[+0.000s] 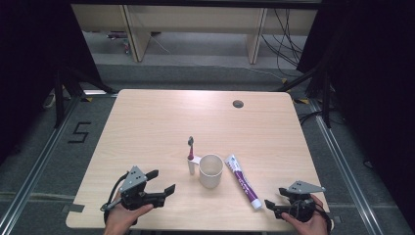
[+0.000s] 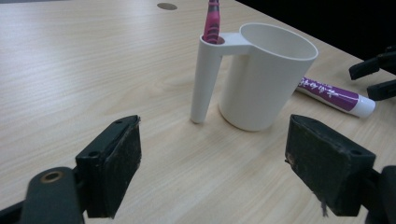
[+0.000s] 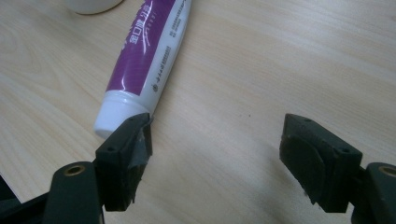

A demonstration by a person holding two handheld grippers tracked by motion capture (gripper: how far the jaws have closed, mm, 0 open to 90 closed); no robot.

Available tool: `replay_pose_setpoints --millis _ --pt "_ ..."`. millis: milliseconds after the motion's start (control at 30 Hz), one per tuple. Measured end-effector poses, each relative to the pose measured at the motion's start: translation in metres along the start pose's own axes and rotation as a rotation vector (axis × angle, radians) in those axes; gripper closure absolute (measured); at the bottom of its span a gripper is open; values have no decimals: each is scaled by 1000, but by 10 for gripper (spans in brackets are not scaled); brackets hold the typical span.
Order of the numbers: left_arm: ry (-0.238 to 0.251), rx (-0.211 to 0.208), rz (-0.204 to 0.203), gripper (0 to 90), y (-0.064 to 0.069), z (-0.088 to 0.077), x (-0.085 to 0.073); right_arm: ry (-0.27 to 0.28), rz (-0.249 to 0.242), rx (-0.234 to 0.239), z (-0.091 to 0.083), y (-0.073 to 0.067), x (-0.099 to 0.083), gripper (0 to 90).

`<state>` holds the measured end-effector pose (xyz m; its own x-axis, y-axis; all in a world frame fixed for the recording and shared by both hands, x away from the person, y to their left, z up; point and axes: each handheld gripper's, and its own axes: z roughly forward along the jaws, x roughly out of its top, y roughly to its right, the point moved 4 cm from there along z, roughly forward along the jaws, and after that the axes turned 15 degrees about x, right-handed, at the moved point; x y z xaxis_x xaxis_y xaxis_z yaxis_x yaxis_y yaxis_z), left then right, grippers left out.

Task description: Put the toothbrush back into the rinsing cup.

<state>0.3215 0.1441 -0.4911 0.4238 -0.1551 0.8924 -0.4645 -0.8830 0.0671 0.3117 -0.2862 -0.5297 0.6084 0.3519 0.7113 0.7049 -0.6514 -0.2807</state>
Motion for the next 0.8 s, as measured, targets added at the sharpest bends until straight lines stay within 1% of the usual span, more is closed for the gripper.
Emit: replay_pose_setpoints --millis 33,67,100,167,233,267,300,367,433,467,533,567,600,633,667,700,733,800 --pt "-5 4 3 180 1 -1 -1 2 30 10 1 -2 0 264" --pt "-2 2 4 180 1 -2 -3 2 33 13 1 -2 -1 264" --pt "-10 7 11 180 2 -3 -4 1 33 13 1 -2 -1 264" --pt "-13 14 23 180 2 -5 -7 2 32 13 1 -2 -1 264" --pt "-21 9 16 180 0 -7 -14 6 1 4 0 0 0 264" --pt "-21 9 16 179 0 -7 -14 6 1 4 0 0 0 264" --pt "-31 21 21 179 -1 -8 -16 6 0 4 0 0 0 264" --pt "-33 19 13 177 -2 -11 -21 1 -3 5 0 1 0 264" --pt "-31 16 15 177 -2 -13 -22 1 -3 5 0 1 0 264" --pt "-40 24 29 177 -3 -15 -23 4 10 21 1 0 0 264" --pt "-35 24 30 177 -3 -17 -25 7 6 13 -1 0 -1 264" --pt "-43 26 34 177 -2 -19 -27 0 41 8 -1 -2 -1 264" --pt "-43 26 34 177 -2 -19 -27 0 41 8 -1 -2 -1 264" --pt "-44 23 46 177 -3 -20 -28 6 20 10 1 -1 -1 264" --pt "-49 22 45 177 -2 -21 -29 6 20 10 1 -1 -1 264" --pt "-49 19 48 177 -2 -22 -30 5 7 14 0 0 -1 264" --pt "-46 15 47 177 -1 -22 -31 6 6 13 0 0 -1 264" --pt "-50 20 53 177 0 -24 -33 8 3 12 -1 0 -1 264"
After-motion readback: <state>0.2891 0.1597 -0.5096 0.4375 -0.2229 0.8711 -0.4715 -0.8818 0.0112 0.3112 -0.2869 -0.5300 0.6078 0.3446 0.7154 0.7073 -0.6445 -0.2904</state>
